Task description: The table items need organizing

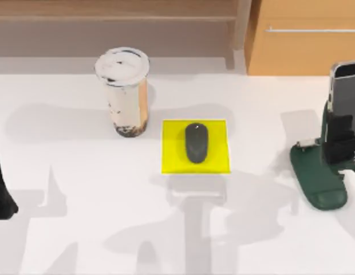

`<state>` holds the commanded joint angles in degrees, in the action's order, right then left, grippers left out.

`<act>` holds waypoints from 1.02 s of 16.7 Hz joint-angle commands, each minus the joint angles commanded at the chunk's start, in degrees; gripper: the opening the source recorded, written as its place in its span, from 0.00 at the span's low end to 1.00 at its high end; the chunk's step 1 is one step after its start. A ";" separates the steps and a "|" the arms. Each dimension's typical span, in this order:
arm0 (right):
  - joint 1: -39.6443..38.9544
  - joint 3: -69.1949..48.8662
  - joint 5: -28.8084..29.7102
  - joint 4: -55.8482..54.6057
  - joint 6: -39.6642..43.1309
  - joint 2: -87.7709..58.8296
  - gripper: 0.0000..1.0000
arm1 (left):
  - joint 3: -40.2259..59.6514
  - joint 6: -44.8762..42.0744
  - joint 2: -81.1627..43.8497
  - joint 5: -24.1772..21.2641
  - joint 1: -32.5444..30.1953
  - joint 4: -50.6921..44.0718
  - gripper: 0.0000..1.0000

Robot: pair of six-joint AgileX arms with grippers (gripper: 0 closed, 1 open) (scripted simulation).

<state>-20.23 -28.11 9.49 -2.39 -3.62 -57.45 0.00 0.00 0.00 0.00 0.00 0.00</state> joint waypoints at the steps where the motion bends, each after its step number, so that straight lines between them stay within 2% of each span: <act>1: 0.00 0.00 0.00 0.00 0.00 0.00 0.00 | 0.00 0.00 0.00 0.00 0.00 0.00 1.00; 2: 0.00 0.00 0.00 0.00 0.00 0.00 0.00 | 0.00 0.00 0.00 0.00 0.00 0.00 1.00; 15: 0.00 0.00 0.00 0.00 0.00 0.00 0.98 | 0.00 0.00 0.00 0.00 0.00 0.00 1.00; 17: 0.00 0.00 0.00 0.00 0.00 0.00 1.00 | 0.00 0.00 0.00 0.00 0.00 0.00 1.00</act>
<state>-20.23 -28.11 9.49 -2.39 -3.62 -57.45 0.00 0.00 0.00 0.00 0.00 0.00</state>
